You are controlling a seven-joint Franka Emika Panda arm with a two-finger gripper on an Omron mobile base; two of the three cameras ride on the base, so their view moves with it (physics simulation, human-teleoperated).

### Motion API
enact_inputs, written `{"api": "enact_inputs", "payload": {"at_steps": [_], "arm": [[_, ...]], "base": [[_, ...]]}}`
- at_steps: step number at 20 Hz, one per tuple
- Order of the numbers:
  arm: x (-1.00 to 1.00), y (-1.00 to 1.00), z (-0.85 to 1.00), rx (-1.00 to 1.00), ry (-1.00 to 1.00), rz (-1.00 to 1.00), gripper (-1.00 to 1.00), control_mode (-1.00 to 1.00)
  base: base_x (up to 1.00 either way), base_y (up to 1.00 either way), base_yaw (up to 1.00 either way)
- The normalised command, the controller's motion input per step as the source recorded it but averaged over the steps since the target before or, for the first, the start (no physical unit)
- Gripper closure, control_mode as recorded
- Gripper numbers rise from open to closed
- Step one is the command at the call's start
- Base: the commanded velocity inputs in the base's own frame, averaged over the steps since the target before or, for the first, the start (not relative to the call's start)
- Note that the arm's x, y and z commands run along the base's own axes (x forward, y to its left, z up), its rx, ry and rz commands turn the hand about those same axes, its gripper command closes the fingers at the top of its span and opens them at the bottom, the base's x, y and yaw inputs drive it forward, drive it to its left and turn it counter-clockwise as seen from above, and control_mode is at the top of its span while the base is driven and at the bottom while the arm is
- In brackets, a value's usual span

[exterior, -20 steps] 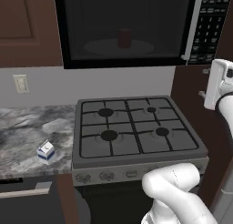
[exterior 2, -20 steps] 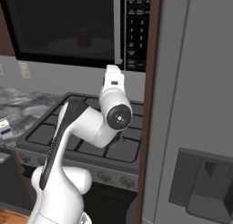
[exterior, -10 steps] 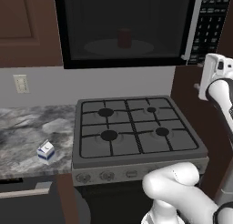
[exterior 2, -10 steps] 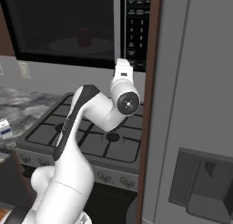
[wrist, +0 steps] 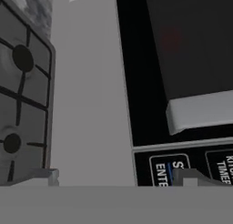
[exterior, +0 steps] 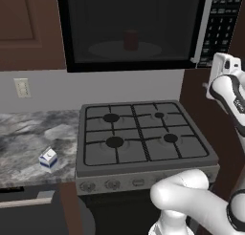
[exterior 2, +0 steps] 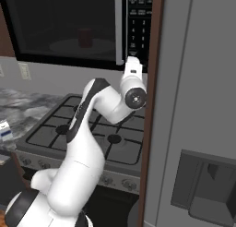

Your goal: Place the microwavable item in the microwave. Then, close the microwave door and press the start button.

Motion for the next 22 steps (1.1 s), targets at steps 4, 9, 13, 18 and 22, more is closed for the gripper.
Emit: {"api": "enact_inputs", "payload": {"at_steps": [4,9,13,18,22], "arm": [[0.37,-0.21,-0.01,0.00,0.00,-0.05,-1.00,-1.00],[0.44,-0.08,-0.12,0.00,0.00,-0.05,-1.00,-1.00],[0.46,0.00,-0.23,0.00,0.02,-0.04,-1.00,-1.00],[0.44,0.00,-0.31,0.00,0.04,-0.02,-1.00,-1.00],[0.38,0.00,-0.33,0.00,0.04,0.00,-1.00,-1.00]], "base": [[0.00,0.00,0.00],[0.00,0.00,0.00],[0.00,0.00,0.00],[0.00,0.00,0.00],[0.00,0.00,0.00]]}}
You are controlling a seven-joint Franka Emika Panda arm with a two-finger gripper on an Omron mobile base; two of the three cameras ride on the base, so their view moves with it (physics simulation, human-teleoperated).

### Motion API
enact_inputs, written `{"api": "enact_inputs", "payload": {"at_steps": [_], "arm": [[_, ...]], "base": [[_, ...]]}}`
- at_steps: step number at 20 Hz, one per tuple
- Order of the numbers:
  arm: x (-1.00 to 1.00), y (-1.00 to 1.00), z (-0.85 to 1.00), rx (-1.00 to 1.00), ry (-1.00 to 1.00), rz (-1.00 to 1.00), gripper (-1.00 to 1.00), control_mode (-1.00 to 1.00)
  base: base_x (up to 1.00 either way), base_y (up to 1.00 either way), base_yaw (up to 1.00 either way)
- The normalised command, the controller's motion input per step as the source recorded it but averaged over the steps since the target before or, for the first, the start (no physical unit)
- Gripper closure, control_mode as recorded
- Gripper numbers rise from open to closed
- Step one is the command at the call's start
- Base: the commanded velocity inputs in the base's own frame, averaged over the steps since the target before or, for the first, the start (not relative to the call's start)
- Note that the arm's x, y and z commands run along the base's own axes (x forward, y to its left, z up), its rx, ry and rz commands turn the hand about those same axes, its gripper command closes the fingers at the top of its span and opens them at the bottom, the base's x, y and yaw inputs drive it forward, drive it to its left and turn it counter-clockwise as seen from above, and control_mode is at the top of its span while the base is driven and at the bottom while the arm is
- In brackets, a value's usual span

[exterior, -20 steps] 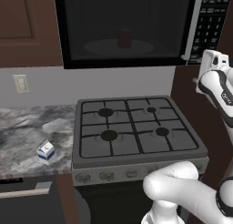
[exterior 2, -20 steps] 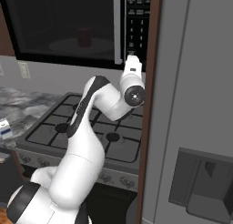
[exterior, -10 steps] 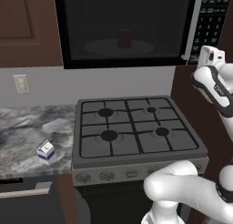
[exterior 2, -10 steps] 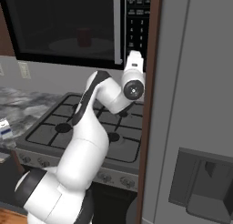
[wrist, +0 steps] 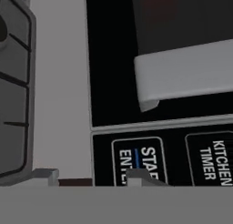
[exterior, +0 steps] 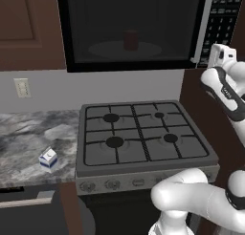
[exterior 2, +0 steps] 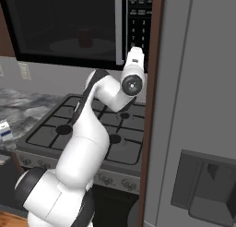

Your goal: Place the microwavable item in the microwave. Then, close the microwave door and press the start button.

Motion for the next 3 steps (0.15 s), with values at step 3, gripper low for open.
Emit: {"api": "enact_inputs", "payload": {"at_steps": [3], "arm": [[0.18,0.00,-0.28,0.00,0.00,0.00,-1.00,-1.00]], "base": [[0.00,0.00,0.00]]}}
